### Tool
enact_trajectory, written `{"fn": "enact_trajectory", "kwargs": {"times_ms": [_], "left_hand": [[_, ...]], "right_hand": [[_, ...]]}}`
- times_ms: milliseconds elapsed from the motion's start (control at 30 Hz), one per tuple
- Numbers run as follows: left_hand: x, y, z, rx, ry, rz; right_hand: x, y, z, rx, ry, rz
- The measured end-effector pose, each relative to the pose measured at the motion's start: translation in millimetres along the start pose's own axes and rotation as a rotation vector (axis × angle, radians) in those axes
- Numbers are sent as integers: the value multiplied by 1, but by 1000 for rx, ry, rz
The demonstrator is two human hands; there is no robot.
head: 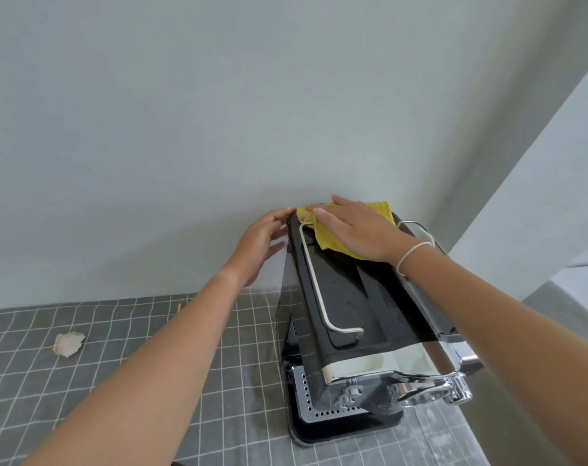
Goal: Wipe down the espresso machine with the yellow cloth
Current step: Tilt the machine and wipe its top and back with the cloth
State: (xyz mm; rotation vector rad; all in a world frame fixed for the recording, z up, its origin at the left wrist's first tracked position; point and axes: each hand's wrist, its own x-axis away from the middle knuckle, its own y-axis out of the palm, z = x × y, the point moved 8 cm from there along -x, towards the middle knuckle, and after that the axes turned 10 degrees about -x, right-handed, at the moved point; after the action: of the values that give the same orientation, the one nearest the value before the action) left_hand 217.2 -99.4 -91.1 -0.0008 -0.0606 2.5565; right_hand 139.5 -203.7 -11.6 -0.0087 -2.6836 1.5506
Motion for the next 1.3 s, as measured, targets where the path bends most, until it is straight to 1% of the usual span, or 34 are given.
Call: {"fn": "enact_trajectory", "kwargs": {"times_ms": [100, 200, 300, 500, 600, 700, 767, 867, 967, 1167, 1300], "left_hand": [[1, 0, -2, -18, -2, -2], [2, 2, -2, -24, 6, -6], [7, 5, 4, -34, 10, -10], [25, 15, 11, -170, 31, 33], [38, 20, 15, -211, -1, 51], [48, 21, 17, -199, -35, 57], [53, 22, 15, -226, -39, 38], [58, 23, 14, -253, -34, 33], [62, 23, 13, -273, -20, 32], [57, 21, 7, -259, -17, 25], [56, 20, 4, -277, -24, 27]], "right_hand": [[26, 0, 12, -27, 2, 42], [53, 7, 8, 14, -19, 31], [81, 11, -6, -14, -30, -9], [125, 17, -26, -55, -76, -57], [143, 21, -30, -24, -80, -19], [159, 22, -29, 76, -52, 104], [174, 24, -29, 150, -42, 233], [195, 29, -33, 138, -47, 448], [211, 37, -39, 174, -99, 651], [213, 56, -46, 196, -103, 812], [214, 63, -46, 260, -116, 834]]}}
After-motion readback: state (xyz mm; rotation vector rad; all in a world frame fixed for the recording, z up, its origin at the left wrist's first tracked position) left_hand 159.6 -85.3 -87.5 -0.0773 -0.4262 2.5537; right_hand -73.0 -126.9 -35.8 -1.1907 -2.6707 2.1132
